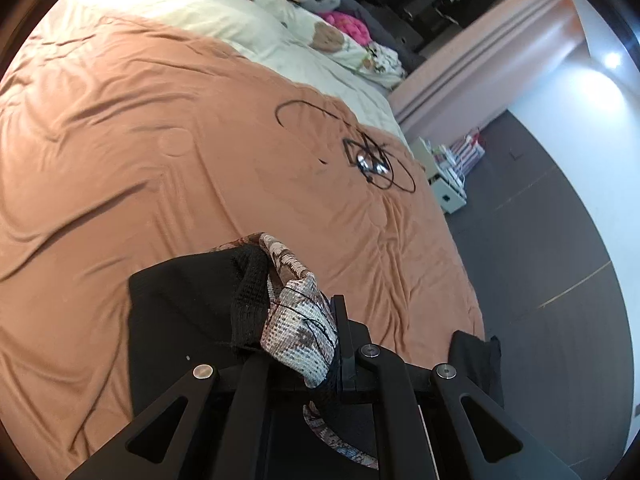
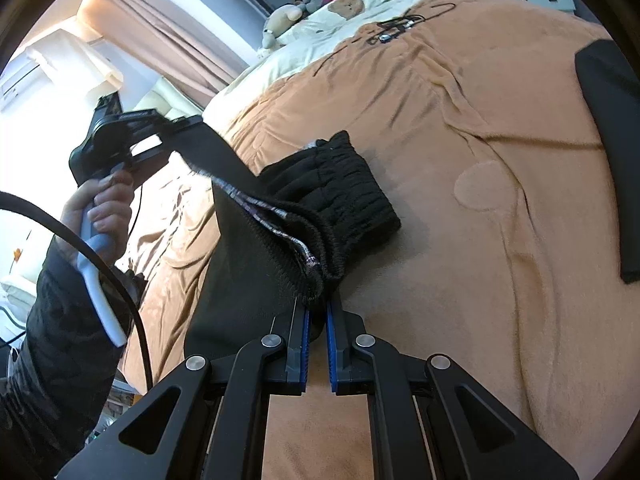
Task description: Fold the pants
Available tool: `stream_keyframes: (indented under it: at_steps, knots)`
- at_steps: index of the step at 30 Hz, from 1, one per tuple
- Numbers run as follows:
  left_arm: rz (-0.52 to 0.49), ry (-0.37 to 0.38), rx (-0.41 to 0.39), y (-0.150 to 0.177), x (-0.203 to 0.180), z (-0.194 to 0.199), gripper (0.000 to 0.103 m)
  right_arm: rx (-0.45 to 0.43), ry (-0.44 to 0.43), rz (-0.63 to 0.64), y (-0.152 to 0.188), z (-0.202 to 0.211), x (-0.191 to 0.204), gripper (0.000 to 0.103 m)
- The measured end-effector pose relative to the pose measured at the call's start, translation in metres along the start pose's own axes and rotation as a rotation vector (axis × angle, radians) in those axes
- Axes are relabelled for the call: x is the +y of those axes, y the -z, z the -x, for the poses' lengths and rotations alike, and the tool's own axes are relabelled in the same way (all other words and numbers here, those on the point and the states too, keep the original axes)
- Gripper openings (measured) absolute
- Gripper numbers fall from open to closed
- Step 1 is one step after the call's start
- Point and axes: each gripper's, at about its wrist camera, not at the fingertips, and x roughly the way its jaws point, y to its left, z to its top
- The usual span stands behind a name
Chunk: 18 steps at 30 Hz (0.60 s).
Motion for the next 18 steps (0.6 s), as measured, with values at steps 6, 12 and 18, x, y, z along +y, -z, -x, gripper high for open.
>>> stream_keyframes:
  at_steps: [6, 12, 18]
  knots:
    - [-0.015, -0.002, 0.093, -0.007, -0.01, -0.046, 0.006, 0.025, 0.004, -0.019, 0.005, -0.004, -0.009, 0.004]
    - [-0.017, -0.026, 0.136, -0.004, -0.012, -0.07, 0.07, 0.037, -0.001, -0.033, 0.002, -0.009, -0.011, 0.004]
    - [-0.012, -0.048, 0.128, 0.004, -0.001, -0.06, 0.075, 0.049, -0.011, -0.059, 0.002, -0.011, -0.015, 0.004]
